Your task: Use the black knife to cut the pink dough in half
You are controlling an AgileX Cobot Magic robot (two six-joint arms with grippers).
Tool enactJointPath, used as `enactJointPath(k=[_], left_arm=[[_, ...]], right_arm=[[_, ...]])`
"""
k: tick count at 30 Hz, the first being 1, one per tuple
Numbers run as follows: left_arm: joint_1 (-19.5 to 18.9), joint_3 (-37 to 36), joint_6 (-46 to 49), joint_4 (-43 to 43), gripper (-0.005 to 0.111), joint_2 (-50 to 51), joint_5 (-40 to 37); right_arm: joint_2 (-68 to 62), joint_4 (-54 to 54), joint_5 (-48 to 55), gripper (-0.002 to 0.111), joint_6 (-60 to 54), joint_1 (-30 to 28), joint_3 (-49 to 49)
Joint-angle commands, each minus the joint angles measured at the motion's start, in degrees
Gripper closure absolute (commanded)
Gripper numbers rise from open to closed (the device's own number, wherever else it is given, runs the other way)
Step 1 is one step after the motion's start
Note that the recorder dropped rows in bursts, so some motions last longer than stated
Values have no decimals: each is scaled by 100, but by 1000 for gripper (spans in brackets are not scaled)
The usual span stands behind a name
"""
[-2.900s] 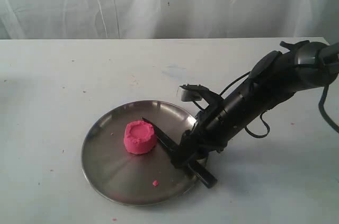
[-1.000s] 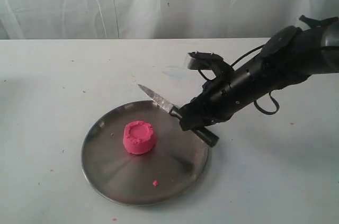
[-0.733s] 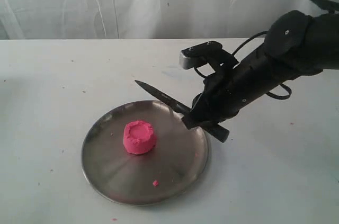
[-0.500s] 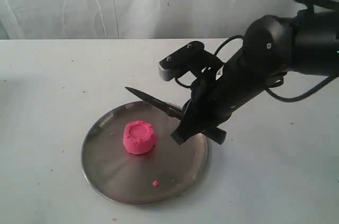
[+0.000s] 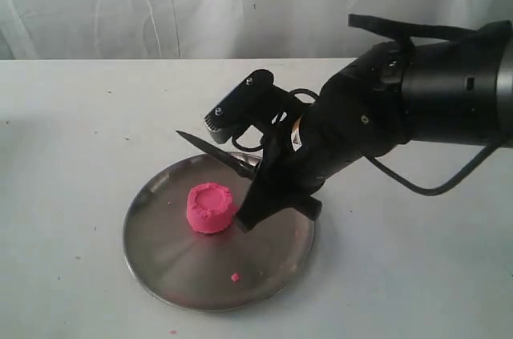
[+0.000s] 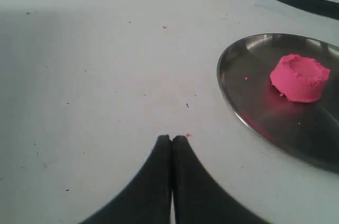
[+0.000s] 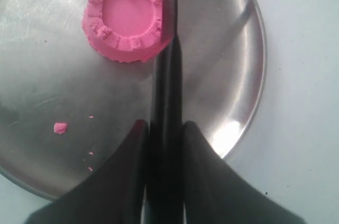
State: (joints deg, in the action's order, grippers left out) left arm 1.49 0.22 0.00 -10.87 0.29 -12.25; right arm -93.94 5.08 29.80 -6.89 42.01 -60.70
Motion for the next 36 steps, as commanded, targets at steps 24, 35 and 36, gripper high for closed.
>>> enactJointPath(k=[24,35,36], left_arm=[[-11,-22,0,-33,107,-29,25],[-11,-22,858,281,107,-29,661],[-11,-22,880,281,107,-29,815]], right_arm=[[-575,1015,-93,102,912,425,24],[-575,916,-74,102,1015,420,24],[-583,868,-74,102,1015,420,24]])
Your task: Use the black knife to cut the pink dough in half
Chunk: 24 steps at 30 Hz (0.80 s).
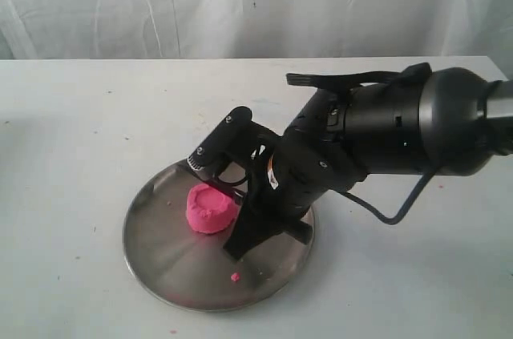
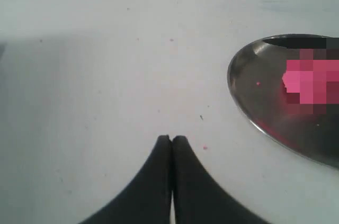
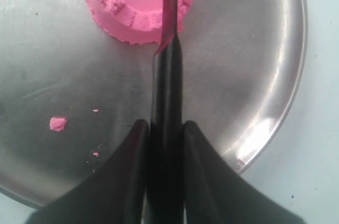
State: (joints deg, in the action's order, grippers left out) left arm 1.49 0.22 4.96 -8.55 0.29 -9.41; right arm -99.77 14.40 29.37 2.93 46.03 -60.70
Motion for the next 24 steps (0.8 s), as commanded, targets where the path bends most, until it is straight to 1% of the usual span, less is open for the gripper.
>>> enactJointPath(k=[1,3,7,8,12,15,17,22,24], left_arm=[[-11,-22,384,49,107,-29,666],[-11,-22,219,4,107,-29,883],[-11,-22,-1312,-208,107,-29,1167],[-11,-22,-1607,-208,107,-29,1166],[-11,-22,-2267,-208,107,-29,1154],[-11,-22,-3264,-208,107,-29,1142],[-11,-22,-3576,-208,107,-29,1115],[-11,-22,-3979,-208,107,-29,1128],[-11,-22,-4400,-208,107,-29,1114]], right_arm=[[1,-80,-30,102,33,18,24],[-29,-78,-42,102,33,18,24],[-117,-65,-54,102,33,18,24],[-144,-65,-54,102,33,18,24],[-156,-65,-82,102,33,18,24],[-156,-65,-82,102,33,18,24],[-156,-65,-80,102,22,18,24],[-156,-65,-103,102,11,18,24],[-156,-65,-103,102,11,18,24]])
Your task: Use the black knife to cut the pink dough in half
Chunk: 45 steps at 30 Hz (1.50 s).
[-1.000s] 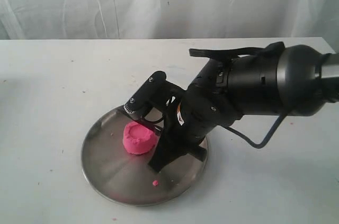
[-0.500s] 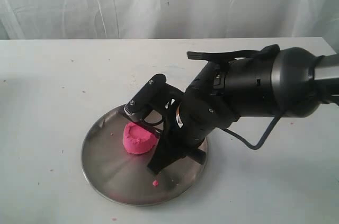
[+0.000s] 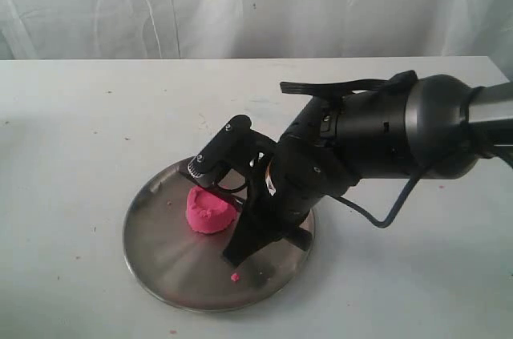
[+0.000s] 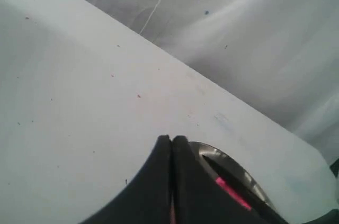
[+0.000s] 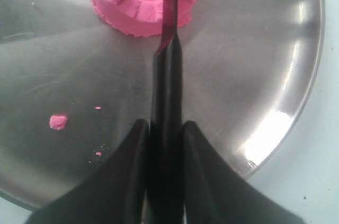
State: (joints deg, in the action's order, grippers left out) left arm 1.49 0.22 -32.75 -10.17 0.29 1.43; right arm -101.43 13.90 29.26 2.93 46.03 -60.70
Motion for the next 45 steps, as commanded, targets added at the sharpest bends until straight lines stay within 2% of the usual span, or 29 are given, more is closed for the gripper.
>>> enactJointPath(k=[1,4,12,14,19,22,28,32,36,41,45], left_arm=[[-11,-22,-939,-46,107,-29,-2],[103,281,-1334,-8,107,-29,-188],[751,1554,-674,-117,107,190,-1374],[998,1736,73,-735,107,540,-1542],[1575,2143,2800,-2635,107,1843,-1773],[1733,2457,3908,-3218,107,2828,-1994],[1678,3233,5051,-3253,107,4526,-2138],[1179,3598,5529,-3174,107,5247,-2661],[683,3757,5870,-2565,107,5466,-3333],[657,4123,5832,-1395,107,5326,-4655],[657,4558,5832,-1320,107,5315,-6376]], right_arm=[[9,-16,-102,102,11,18,24],[9,-16,-95,102,-1,18,24],[9,-28,-130,102,-28,18,24],[9,-41,-130,102,-28,18,24],[9,-41,-130,102,-68,18,24],[9,-104,-118,102,-172,18,24],[9,-132,-33,102,-179,18,24],[9,-132,-8,102,-179,18,24],[9,-132,14,102,-179,18,24],[9,-132,14,102,-179,18,24],[9,-142,2,102,-179,18,24]])
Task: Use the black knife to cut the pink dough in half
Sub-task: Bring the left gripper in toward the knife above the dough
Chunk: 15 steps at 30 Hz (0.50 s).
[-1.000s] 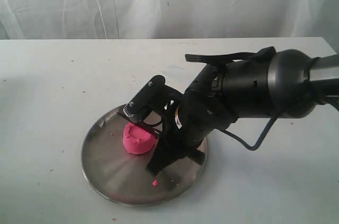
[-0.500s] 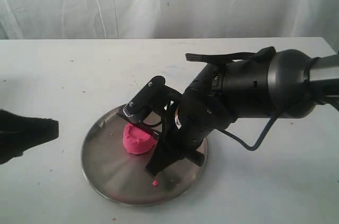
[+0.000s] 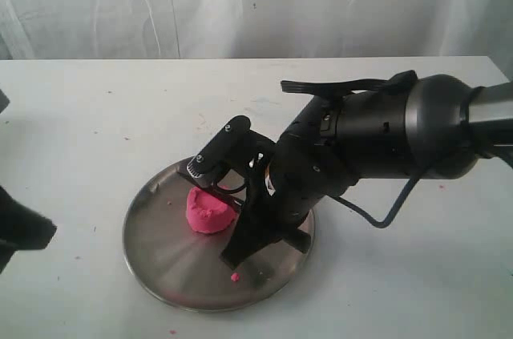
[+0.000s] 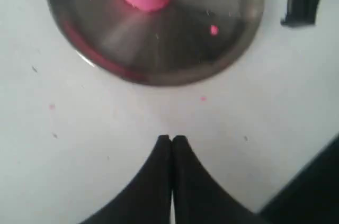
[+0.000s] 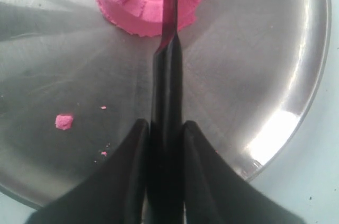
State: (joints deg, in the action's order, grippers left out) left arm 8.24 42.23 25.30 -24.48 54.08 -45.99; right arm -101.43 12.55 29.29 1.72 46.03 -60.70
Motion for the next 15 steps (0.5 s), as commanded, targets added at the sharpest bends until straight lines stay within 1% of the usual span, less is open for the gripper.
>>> enactJointPath(k=[1,2,5,7,9,11,12,15], left_arm=[[-17,435,27,-8,107,-78,-1984],[-17,529,92,-220,107,-76,-2397],[-5,730,389,-1135,107,-145,-2397],[-5,843,741,-2058,107,-229,-2397],[-16,990,1292,-3109,107,-319,-2397],[-16,1130,1419,-3747,107,-404,-2392],[-16,1196,1455,-3887,107,-443,-1990],[-16,1390,1102,-3611,107,-461,-455]], right_arm=[[9,-6,-13,102,-59,18,24],[9,-6,-13,102,-59,18,24],[9,-21,-38,102,-59,18,24],[9,-31,-39,102,-43,18,24],[9,-29,-17,102,-46,18,24],[9,-29,11,102,-46,18,24],[9,-29,21,102,-46,18,24],[9,-54,32,102,-46,18,24]])
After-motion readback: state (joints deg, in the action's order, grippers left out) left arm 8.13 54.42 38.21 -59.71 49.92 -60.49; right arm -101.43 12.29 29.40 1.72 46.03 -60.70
